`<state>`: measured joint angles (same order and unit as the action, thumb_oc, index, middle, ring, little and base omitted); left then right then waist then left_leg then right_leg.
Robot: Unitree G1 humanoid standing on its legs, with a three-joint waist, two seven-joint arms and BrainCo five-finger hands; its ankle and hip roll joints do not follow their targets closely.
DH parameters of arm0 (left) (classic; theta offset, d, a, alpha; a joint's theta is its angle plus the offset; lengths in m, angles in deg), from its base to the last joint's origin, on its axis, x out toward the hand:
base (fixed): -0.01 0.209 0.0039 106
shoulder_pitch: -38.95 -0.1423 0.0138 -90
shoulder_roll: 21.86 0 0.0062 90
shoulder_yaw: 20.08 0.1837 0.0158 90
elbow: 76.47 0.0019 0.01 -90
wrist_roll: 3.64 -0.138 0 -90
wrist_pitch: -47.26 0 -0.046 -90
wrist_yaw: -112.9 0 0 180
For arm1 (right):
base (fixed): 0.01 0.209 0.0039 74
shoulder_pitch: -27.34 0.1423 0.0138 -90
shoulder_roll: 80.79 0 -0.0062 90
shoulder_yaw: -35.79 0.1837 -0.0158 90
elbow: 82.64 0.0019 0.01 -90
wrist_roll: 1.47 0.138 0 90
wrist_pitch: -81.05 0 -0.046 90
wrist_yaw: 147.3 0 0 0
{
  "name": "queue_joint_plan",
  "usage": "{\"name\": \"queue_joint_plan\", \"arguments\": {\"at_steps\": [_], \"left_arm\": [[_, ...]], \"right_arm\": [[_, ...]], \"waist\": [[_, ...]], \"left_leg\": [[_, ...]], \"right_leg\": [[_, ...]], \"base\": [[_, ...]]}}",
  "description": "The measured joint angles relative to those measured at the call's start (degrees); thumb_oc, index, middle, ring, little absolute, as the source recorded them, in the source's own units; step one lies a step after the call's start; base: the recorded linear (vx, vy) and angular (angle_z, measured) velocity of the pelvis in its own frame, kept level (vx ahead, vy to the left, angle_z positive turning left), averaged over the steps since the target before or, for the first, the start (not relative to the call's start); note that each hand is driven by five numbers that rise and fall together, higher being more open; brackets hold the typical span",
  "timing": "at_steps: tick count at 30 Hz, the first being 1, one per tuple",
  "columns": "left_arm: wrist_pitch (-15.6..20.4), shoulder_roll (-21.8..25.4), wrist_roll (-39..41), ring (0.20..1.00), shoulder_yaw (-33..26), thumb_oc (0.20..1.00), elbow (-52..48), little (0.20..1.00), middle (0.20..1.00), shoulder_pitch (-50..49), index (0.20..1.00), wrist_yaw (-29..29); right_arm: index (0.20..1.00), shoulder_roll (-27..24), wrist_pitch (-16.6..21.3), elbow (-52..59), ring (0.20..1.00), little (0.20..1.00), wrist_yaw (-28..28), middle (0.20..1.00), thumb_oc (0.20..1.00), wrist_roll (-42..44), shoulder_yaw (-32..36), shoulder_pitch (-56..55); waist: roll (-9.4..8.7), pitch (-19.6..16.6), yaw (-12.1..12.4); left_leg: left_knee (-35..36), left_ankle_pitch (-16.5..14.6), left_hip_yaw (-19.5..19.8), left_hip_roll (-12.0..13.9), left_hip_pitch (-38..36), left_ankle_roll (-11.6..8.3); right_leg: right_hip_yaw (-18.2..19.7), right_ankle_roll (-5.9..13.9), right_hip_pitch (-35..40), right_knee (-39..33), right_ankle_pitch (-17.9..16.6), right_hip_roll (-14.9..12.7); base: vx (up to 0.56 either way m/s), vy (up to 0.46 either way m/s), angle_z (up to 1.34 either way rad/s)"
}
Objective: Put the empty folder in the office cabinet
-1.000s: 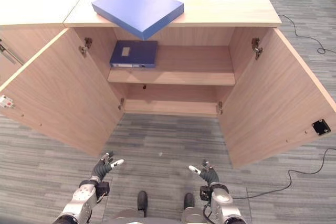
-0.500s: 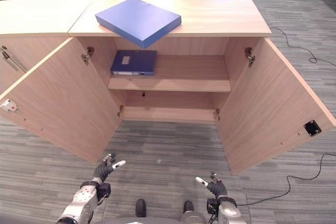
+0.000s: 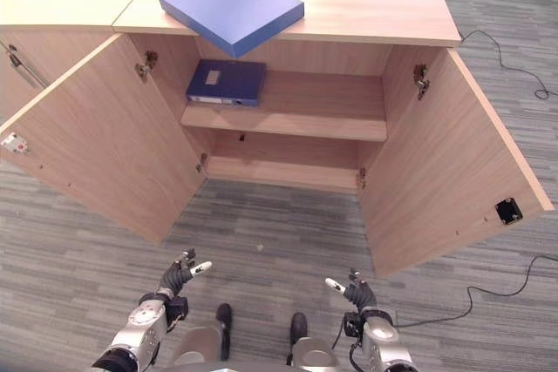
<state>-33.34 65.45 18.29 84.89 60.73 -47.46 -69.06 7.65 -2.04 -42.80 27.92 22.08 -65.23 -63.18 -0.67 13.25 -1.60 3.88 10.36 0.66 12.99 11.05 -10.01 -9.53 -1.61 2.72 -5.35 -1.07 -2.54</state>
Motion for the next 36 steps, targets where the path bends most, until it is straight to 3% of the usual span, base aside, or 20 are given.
{"name": "queue_joint_plan", "arguments": {"at_steps": [1,6,9,10,11,13,15,20,21,23,25,27,29,31,32,34,36], "left_arm": [[-0.1,-0.1,0.0,1.0,0.8,1.0,0.1,1.0,1.0,0.8,1.0,-0.1],[0.0,-0.2,0.1,1.0,0.7,1.0,2.5,1.0,1.0,1.2,1.0,-1.1],[0.0,-0.5,0.1,1.0,0.7,1.0,2.2,1.0,1.0,0.6,1.0,-1.1],[0.1,-0.7,0.1,1.0,0.7,1.0,1.9,1.0,1.0,0.2,1.0,-1.1],[0.2,1.3,0.1,1.0,0.5,1.0,1.8,1.0,1.0,0.6,1.0,-1.3],[0.0,3.3,0.0,1.0,0.6,1.0,1.4,1.0,1.0,1.5,1.0,-1.2],[0.5,5.0,0.0,1.0,0.6,1.0,-0.3,1.0,1.0,3.6,1.0,-1.3],[0.5,6.2,-0.3,1.0,0.7,1.0,-0.2,1.0,1.0,5.3,1.0,-1.4],[0.5,6.3,-0.4,1.0,0.4,1.0,-0.4,1.0,1.0,4.2,1.0,-1.4],[0.3,6.5,-0.5,1.0,0.7,1.0,-0.9,1.0,1.0,2.2,1.0,-1.3],[0.4,6.3,-0.5,1.0,0.7,1.0,-1.5,1.0,1.0,0.5,1.0,-1.4],[0.2,6.2,-0.6,1.0,0.7,1.0,-1.3,1.0,1.0,-0.7,1.0,-1.3],[0.0,5.9,-0.6,1.0,0.7,1.0,-1.1,1.0,1.0,-1.4,1.0,-1.3],[0.1,5.1,-0.7,1.0,0.6,1.0,-1.1,1.0,1.0,-1.3,1.0,-1.4],[0.0,5.0,-0.7,1.0,0.7,1.0,-1.1,1.0,1.0,-1.1,1.0,-1.4],[0.4,4.4,-0.9,1.0,0.7,1.0,-0.7,1.0,1.0,0.2,1.0,-1.5],[0.4,4.3,-0.9,1.0,0.5,1.0,0.2,1.0,1.0,0.4,1.0,-1.5]], "right_arm": [[1.0,-0.5,-0.1,-0.1,1.0,1.0,-0.3,1.0,1.0,0.0,0.0,-0.1],[1.0,0.2,0.0,-1.2,1.0,1.0,-0.3,1.0,1.0,-0.2,-0.8,2.6],[1.0,0.2,-0.1,-1.3,1.0,1.0,-0.2,1.0,1.0,-0.6,-2.4,1.9],[1.0,0.0,0.0,-1.5,1.0,1.0,-0.1,1.0,1.0,-0.7,-2.6,1.4],[1.0,2.8,-0.2,-1.3,1.0,1.0,0.0,1.0,1.0,-1.3,-3.0,1.2],[1.0,5.0,-0.5,-1.3,1.0,1.0,0.3,1.0,1.0,-2.2,-4.1,0.9],[1.0,6.4,-0.8,-1.0,1.0,1.0,0.5,1.0,1.0,-2.2,-5.3,2.2],[1.0,6.7,-0.8,0.5,1.0,1.0,0.9,1.0,1.0,-2.3,-5.2,6.0],[1.0,6.8,-0.6,1.5,1.0,1.0,0.8,1.0,1.0,-2.4,-5.0,7.1],[1.0,6.8,-0.8,1.2,1.0,1.0,0.9,1.0,1.0,-2.8,-5.0,7.6],[1.0,6.8,-0.8,1.1,1.0,1.0,1.0,1.0,1.0,-2.8,-4.9,6.6],[1.0,6.7,-0.9,1.2,1.0,1.0,0.9,1.0,1.0,-2.8,-4.9,5.7],[1.0,6.5,-0.9,1.3,1.0,1.0,0.9,1.0,1.0,-2.8,-4.8,5.5],[1.0,6.2,-0.9,1.2,1.0,1.0,0.7,1.0,1.0,-2.8,-4.8,4.7],[1.0,6.2,-0.9,1.2,1.0,1.0,0.6,1.0,1.0,-2.8,-4.8,4.3],[1.0,6.2,-1.0,1.1,1.0,1.0,0.3,1.0,1.0,-2.7,-4.8,3.1],[1.0,6.2,-1.0,0.9,1.0,1.0,0.4,1.0,1.0,-2.7,-4.4,2.7]], "waist": [[0.64,0.3,0.5],[0.56,0.1,3.0],[1.81,-1.5,3.7],[2.11,-2.1,4.0],[-2.13,-2.6,4.2],[-4.4,-3.5,3.8],[-4.6,-3.7,4.5],[-3.97,-3.6,5.3],[-3.0,-2.9,5.6],[-2.01,-2.3,5.4],[-1.58,-2.1,5.4],[-1.1,-1.7,4.8],[-0.53,-1.3,3.7],[0.29,-0.9,1.6],[0.55,-0.7,0.8],[0.69,-0.5,-1.1],[0.83,-0.6,-1.3]], "left_leg": [[1.8,-0.2,0.2,1.2,0.5,-0.39],[1.8,-0.1,-2.6,1.2,0.8,-0.51],[1.8,-0.9,-1.3,0.0,-2.6,0.64],[1.5,0.4,-1.7,0.1,-3.6,1.27],[1.3,-0.4,-3.9,-4.1,-4.3,3.7],[1.2,-0.6,-5.2,-7.2,-4.4,5.37],[1.2,-1.9,-6.0,-9.0,-4.5,7.36],[1.2,-4.4,-8.4,-11.7,-6.6,9.97],[1.2,-5.0,-10.4,-11.0,-7.3,10.68],[1.1,-5.9,-11.9,-10.8,-9.0,11.69],[1.2,-7.4,-12.1,-11.4,-10.1,12.91],[1.3,-7.9,-12.4,-11.7,-10.5,13.32],[1.3,-8.0,-12.6,-11.7,-11.2,13.33],[1.3,-8.2,-12.2,-11.9,-11.8,12.52],[1.3,-7.8,-11.8,-11.9,-11.9,11.94],[1.3,-8.2,-9.9,-11.6,-12.9,10.88],[1.3,-8.5,-10.2,-10.5,-13.8,8.66]], "right_leg": [[0.1,-0.08,0.3,0.0,0.0,0.4],[3.3,0.87,0.6,0.0,0.3,-0.6],[4.7,4.14,2.4,0.0,1.5,-2.1],[6.0,5.67,2.4,0.0,1.6,-2.4],[7.1,6.88,2.4,0.5,0.8,-6.7],[7.4,7.9,1.6,1.7,0.2,-9.9],[8.0,11.31,0.3,2.9,-3.0,-11.7],[8.3,14.58,-1.9,8.1,-5.3,-14.0],[4.3,14.86,-5.8,14.5,-5.8,-14.6],[-3.6,14.56,-7.9,19.8,-7.0,-16.1],[-4.2,14.81,-9.1,22.9,-6.9,-16.7],[-4.4,15.73,-10.9,24.4,-4.0,-17.1],[-5.7,15.05,-10.4,16.7,-2.1,-15.8],[-4.9,15.36,-10.1,5.3,-3.3,-15.0],[-4.6,15.19,-10.2,3.3,-4.2,-15.0],[-0.1,15.59,-12.0,0.6,-7.6,-15.9],[0.9,15.24,-13.6,1.8,-8.0,-17.3]], "base": [[0.23,0.144,0.18],[0.28,0.245,-0.3],[0.25,0.266,-0.44],[0.24,0.35,-0.45],[0.17,0.311,-0.32],[0.08,0.181,-0.02],[0.11,0.247,-0.06],[0.09,0.227,-0.23],[0.08,0.217,-0.54],[0.1,0.2,-0.5],[0.15,0.142,-0.24],[0.18,0.027,-0.17],[0.18,-0.085,-0.08],[0.19,-0.151,0.16],[0.15,-0.179,0.41],[0.11,-0.249,0.44],[0.08,-0.246,0.14]]}}
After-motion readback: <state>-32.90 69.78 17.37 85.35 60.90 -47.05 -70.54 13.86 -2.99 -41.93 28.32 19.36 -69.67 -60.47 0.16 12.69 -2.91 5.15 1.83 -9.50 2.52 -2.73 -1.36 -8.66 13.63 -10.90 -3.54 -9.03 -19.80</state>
